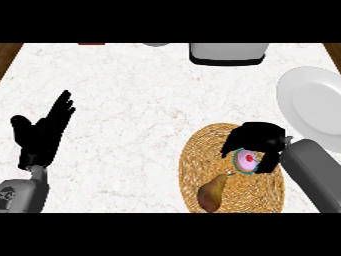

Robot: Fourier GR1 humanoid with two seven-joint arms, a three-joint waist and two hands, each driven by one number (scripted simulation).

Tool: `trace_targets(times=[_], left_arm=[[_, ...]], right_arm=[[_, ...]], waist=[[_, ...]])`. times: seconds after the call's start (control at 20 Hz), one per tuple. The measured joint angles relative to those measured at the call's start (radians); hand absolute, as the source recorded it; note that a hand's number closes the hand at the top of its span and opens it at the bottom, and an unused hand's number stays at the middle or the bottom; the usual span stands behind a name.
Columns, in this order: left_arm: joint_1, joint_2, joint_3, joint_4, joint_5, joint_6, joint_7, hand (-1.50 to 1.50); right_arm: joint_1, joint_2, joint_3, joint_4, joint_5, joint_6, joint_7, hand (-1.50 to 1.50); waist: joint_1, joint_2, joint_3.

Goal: Pick the cupcake from the placemat and place it in the plate

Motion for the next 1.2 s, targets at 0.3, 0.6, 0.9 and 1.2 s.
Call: trace_targets(times=[0.3, 0.6, 0.9, 1.2], left_arm=[[-0.005, -0.004, 0.013, 0.001, -0.005, -0.013, 0.010, 0.00], [-0.001, -0.008, 0.022, 0.004, -0.016, -0.019, 0.007, 0.00], [0.017, 0.004, 0.042, -0.003, -0.006, -0.024, 0.008, 0.00], [0.033, 0.003, 0.048, -0.006, -0.008, -0.021, 0.001, 0.00]], right_arm=[[0.027, -0.006, 0.006, -0.036, 0.026, -0.023, -0.055, 1.50], [0.073, 0.035, -0.067, -0.057, -0.006, -0.002, 0.038, 1.50], [0.138, 0.133, -0.238, -0.083, -0.071, -0.059, 0.381, 1.50], [0.195, 0.195, -0.338, -0.278, -0.054, -0.274, 0.589, 1.50]], waist=[[-0.002, -0.002, -0.001], [-0.007, -0.004, -0.003], [-0.030, -0.011, -0.005], [-0.041, -0.013, -0.001]])
